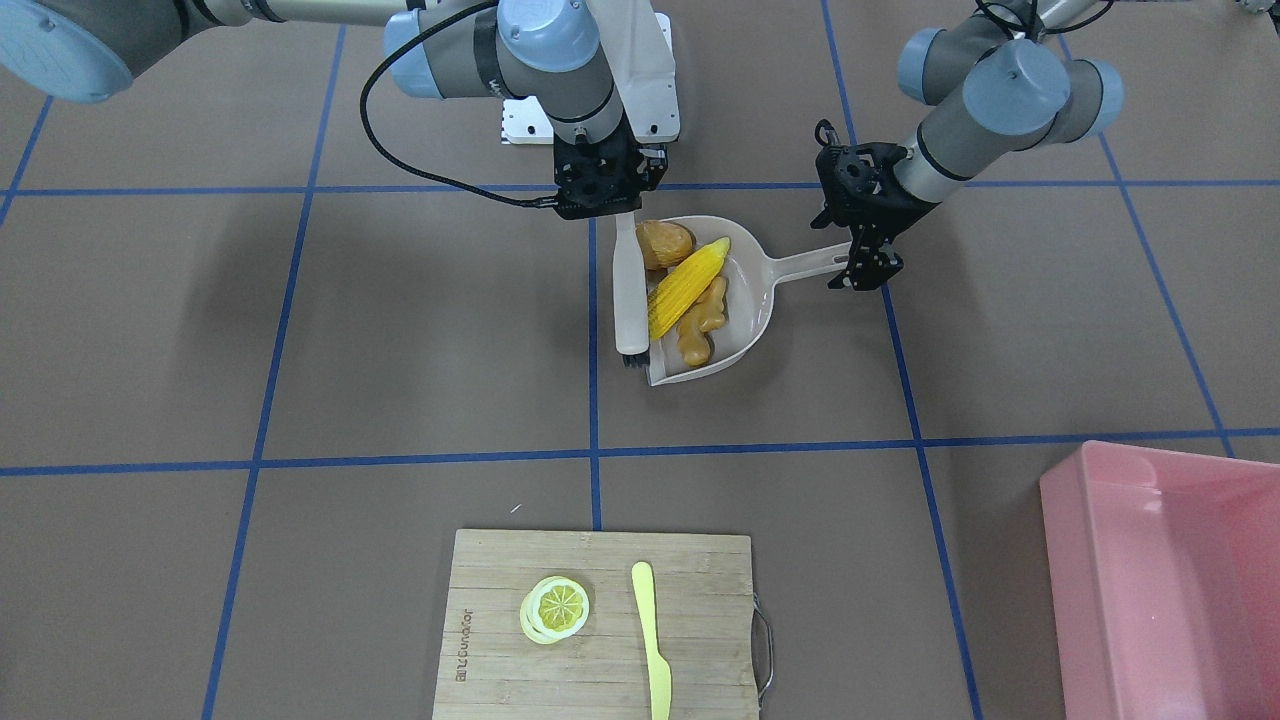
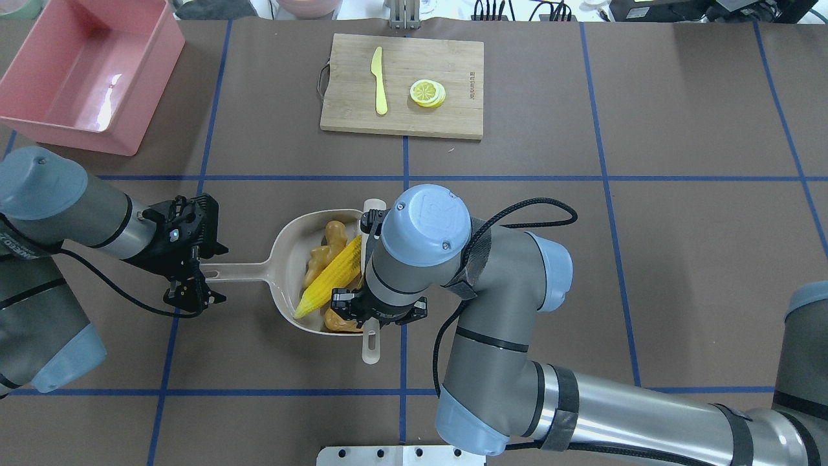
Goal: Sweep and dump trash into bin
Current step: 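Sweep the corn cob deeper into the dustpan with the right gripper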
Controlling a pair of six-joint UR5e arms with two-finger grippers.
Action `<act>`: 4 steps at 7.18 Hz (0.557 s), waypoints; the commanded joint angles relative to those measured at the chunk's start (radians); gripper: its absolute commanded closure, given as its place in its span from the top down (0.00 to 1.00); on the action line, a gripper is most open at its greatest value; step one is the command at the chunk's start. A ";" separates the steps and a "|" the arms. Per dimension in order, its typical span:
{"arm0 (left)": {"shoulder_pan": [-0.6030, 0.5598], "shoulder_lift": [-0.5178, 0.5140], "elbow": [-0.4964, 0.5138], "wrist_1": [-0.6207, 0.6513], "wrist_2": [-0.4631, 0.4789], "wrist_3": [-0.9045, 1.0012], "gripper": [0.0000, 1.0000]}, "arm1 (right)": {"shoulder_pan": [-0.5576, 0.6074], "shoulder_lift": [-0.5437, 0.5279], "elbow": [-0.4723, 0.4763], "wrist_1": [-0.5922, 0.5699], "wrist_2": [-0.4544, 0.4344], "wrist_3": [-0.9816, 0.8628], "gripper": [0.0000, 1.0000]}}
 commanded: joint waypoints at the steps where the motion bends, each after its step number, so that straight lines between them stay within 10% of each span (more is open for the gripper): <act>1: 0.000 0.010 -0.007 -0.001 -0.001 0.001 0.90 | 0.011 -0.005 0.032 0.000 0.014 0.019 0.00; 4: 0.002 0.006 -0.001 0.000 -0.001 0.001 0.86 | 0.069 -0.023 0.056 -0.017 0.078 0.019 0.00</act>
